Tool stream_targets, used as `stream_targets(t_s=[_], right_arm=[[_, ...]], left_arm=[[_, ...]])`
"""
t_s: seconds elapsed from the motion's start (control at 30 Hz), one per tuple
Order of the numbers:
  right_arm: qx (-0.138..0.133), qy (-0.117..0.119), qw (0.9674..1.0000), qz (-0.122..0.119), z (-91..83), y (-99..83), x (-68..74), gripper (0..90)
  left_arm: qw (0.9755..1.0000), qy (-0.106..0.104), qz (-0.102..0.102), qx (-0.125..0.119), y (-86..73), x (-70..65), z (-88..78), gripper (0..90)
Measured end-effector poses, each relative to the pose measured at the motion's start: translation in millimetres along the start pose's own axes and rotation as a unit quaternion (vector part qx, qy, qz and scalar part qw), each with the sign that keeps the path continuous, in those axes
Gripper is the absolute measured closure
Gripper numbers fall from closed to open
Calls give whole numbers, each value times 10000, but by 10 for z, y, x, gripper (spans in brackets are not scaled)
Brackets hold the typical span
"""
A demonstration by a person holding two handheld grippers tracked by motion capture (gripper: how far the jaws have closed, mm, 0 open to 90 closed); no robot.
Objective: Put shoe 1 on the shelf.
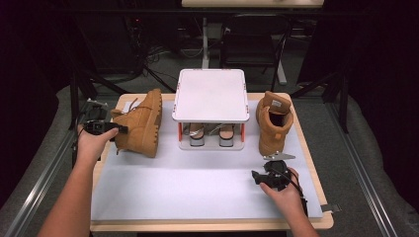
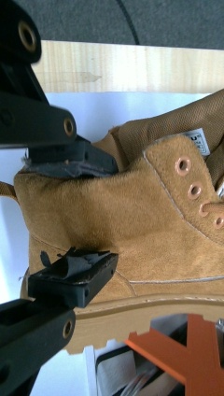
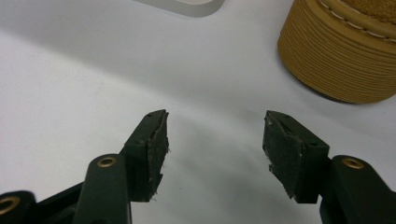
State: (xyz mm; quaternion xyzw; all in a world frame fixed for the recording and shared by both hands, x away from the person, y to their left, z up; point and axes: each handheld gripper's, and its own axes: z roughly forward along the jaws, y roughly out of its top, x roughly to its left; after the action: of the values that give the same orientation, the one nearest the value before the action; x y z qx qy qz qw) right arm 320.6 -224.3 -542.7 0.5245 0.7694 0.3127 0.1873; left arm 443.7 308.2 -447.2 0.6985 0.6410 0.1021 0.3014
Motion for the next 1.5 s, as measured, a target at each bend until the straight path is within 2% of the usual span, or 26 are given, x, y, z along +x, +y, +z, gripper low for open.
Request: stream_targets(t_s=[0.2,0.27,0.3,0.33,0.47,0.53,0.67,0.8,0.87,1.0,1.07,1.2,1.3,1.33,1.43,1.47,1.5], right_arm=[[4,7,10000,7,5,-1,1,400],[0,9,10000,13,6,-1,2,400],[0,9,10000,13,6,-1,2,400],[-5,25,10000,27,7,-1,6,400],[10,29,10000,28,9,-2,7,400],[49,27,10000,6,9,-2,1,400],[30,34,10000,27,14,-6,1,399],[33,24,10000,43,18,-7,-2,400],[52,40,10000,39,20,-9,-4,400],[55,38,10000,35,24,-9,-1,400],[61,46,10000,31,23,-10,-1,400],[55,59,10000,47,22,-10,-3,400],[58,54,10000,53,23,-10,-7,401],[60,52,10000,52,23,-10,-7,401],[53,62,10000,57,22,-10,-6,401],[52,62,9999,60,22,-9,-5,401],[53,62,9999,59,22,-9,-4,401]], left_arm=[[9998,-79,157,-54,69,-129,-49,564],[9995,-266,136,-79,108,-177,-33,565],[9995,-266,136,-79,108,-177,-33,565],[9992,-363,107,-85,138,-216,-10,567],[9995,-294,109,-71,169,-265,34,568],[9993,-357,36,-55,202,-279,78,561],[9990,-449,20,-56,224,-283,104,567],[9989,-450,-88,-114,237,-285,111,631],[9980,-574,-231,-153,243,-258,88,672],[9974,-617,-339,-178,240,-244,79,739],[9953,-819,-483,-186,233,-219,76,768],[9944,-900,-524,-175,228,-234,61,782],[9948,-891,-466,-154,230,-262,38,788],[9960,-816,-332,-121,229,-296,2,790],[9976,-681,-138,-77,222,-351,-49,794],[9976,-681,-138,-77,222,-351,-49,795],[9986,-537,-12,-10,217,-384,-90,796]])
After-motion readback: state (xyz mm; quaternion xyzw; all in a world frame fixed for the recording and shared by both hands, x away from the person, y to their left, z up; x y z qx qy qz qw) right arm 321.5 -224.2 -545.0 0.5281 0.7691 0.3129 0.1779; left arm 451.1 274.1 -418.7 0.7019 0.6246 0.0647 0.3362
